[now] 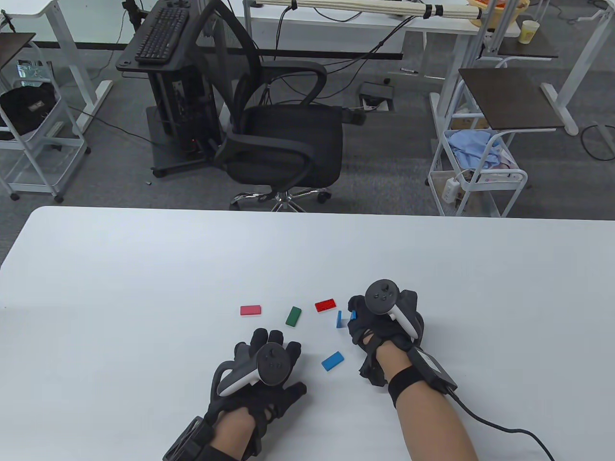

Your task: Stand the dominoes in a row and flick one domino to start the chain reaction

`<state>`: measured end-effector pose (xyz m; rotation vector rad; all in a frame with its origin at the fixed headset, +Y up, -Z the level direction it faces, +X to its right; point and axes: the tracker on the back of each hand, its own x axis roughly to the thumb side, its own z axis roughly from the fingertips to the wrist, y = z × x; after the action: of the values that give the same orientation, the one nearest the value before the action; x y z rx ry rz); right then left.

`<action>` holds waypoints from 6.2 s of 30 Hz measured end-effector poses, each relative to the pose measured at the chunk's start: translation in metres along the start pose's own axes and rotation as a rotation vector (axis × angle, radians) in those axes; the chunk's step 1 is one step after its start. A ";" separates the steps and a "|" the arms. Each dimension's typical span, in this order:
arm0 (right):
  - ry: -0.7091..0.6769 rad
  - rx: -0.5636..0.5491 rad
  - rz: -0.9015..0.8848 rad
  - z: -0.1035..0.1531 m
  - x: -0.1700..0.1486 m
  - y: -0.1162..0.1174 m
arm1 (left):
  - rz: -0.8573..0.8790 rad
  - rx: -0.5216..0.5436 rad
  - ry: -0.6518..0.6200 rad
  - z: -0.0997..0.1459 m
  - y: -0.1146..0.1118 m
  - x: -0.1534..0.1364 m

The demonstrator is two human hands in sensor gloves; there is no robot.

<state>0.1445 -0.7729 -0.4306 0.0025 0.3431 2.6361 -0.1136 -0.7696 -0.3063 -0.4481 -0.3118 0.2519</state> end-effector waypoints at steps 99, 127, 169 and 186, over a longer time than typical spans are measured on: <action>0.055 -0.035 0.154 0.004 -0.015 -0.065 | -0.003 -0.009 -0.014 -0.001 -0.001 0.002; -0.030 -0.057 -0.170 0.013 -0.038 -0.021 | -0.008 -0.008 -0.023 -0.001 -0.001 0.004; -0.019 0.030 -0.186 0.005 -0.045 -0.006 | -0.018 -0.020 -0.012 -0.001 -0.002 0.004; -0.038 -0.017 -0.142 0.020 -0.051 -0.049 | -0.021 -0.018 -0.017 0.000 -0.001 0.005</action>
<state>0.2136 -0.7498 -0.4202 0.0212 0.2971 2.4946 -0.1089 -0.7694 -0.3049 -0.4605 -0.3350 0.2330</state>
